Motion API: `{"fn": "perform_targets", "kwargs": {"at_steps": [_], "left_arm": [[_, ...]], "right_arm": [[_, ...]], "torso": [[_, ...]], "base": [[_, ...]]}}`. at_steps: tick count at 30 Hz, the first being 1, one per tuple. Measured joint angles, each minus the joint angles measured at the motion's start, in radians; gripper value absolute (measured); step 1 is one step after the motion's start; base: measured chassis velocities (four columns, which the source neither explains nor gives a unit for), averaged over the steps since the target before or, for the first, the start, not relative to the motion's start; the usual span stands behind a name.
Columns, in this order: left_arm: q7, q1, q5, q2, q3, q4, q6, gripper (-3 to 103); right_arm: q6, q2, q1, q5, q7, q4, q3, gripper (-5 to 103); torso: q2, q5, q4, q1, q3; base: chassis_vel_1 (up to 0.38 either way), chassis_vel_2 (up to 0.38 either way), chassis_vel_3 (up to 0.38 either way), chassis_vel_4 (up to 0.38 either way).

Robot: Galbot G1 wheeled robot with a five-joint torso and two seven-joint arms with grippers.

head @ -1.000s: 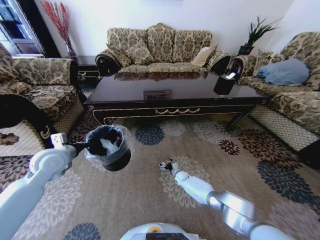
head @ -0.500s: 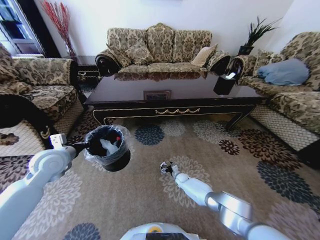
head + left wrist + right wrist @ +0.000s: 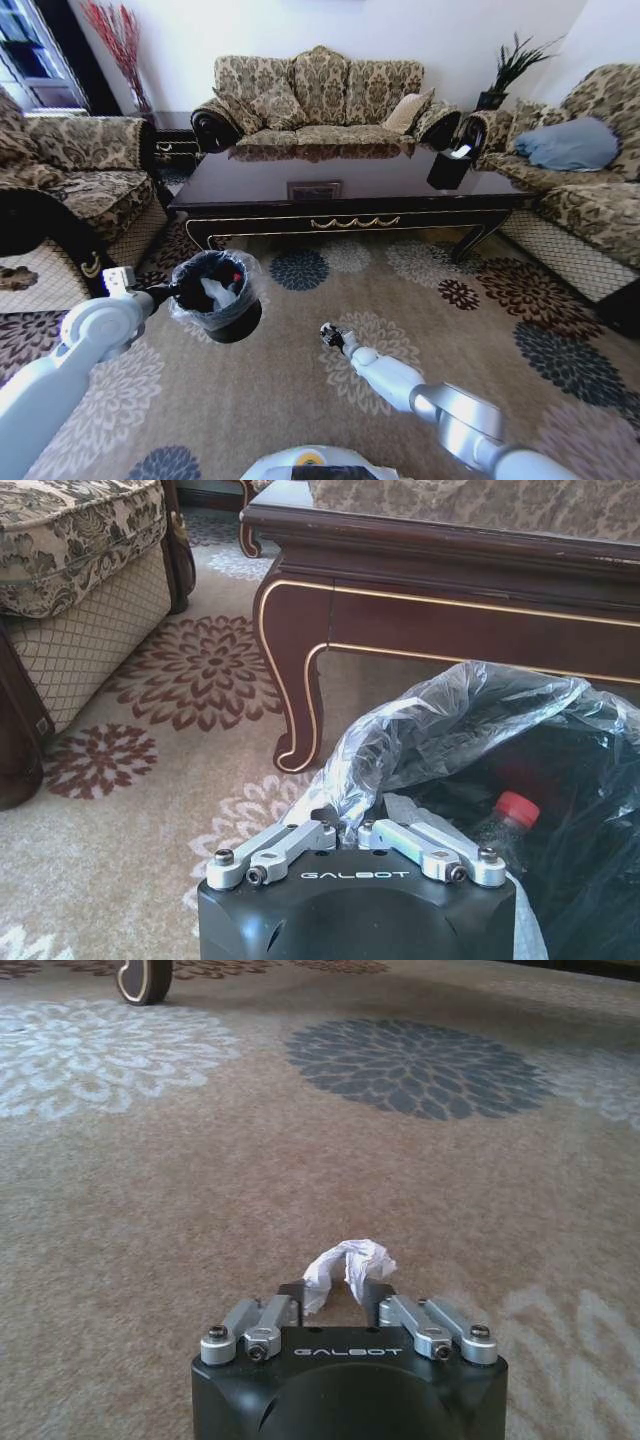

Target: Move to the front of the table and pick up the trash from the floor, then place it into the trash bin.

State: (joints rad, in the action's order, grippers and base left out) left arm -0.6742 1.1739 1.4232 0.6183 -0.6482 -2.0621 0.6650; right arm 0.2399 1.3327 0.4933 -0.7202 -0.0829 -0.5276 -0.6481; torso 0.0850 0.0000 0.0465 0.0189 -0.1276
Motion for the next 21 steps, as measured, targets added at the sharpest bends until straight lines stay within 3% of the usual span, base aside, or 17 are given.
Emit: {"fn": "perform_targets", "kwargs": {"at_steps": [5, 10, 17, 21], "left_arm": [[0.001, -0.002, -0.007, 0.004, 0.008, 0.004, 0.000, 4], [0.002, -0.005, -0.016, 0.009, 0.021, 0.008, -0.001, 4], [0.004, -0.012, -0.019, 0.010, 0.031, 0.014, -0.002, 4], [0.006, -0.016, -0.025, 0.011, 0.040, 0.017, -0.002, 4]], "right_arm": [[0.014, -0.007, 0.000, 0.014, -0.024, 0.001, 0.001, 14], [0.027, -0.015, 0.000, 0.016, -0.047, -0.003, 0.010, 2], [0.047, -0.052, 0.003, 0.016, -0.053, -0.071, 0.014, 0], [0.061, -0.114, 0.010, 0.012, -0.040, -0.165, 0.022, 0]], "torso": [[0.000, 0.0000, 0.0000, 0.000, 0.000], [0.000, 0.0000, 0.0000, 0.000, 0.000], [0.000, 0.0001, -0.0001, 0.000, 0.000], [0.000, 0.0003, -0.0001, 0.000, 0.000]], "base": [[0.000, 0.000, 0.000, 0.000], [0.000, 0.000, 0.000, 0.000], [0.000, 0.000, 0.000, 0.000], [0.000, 0.000, 0.000, 0.000]]}}
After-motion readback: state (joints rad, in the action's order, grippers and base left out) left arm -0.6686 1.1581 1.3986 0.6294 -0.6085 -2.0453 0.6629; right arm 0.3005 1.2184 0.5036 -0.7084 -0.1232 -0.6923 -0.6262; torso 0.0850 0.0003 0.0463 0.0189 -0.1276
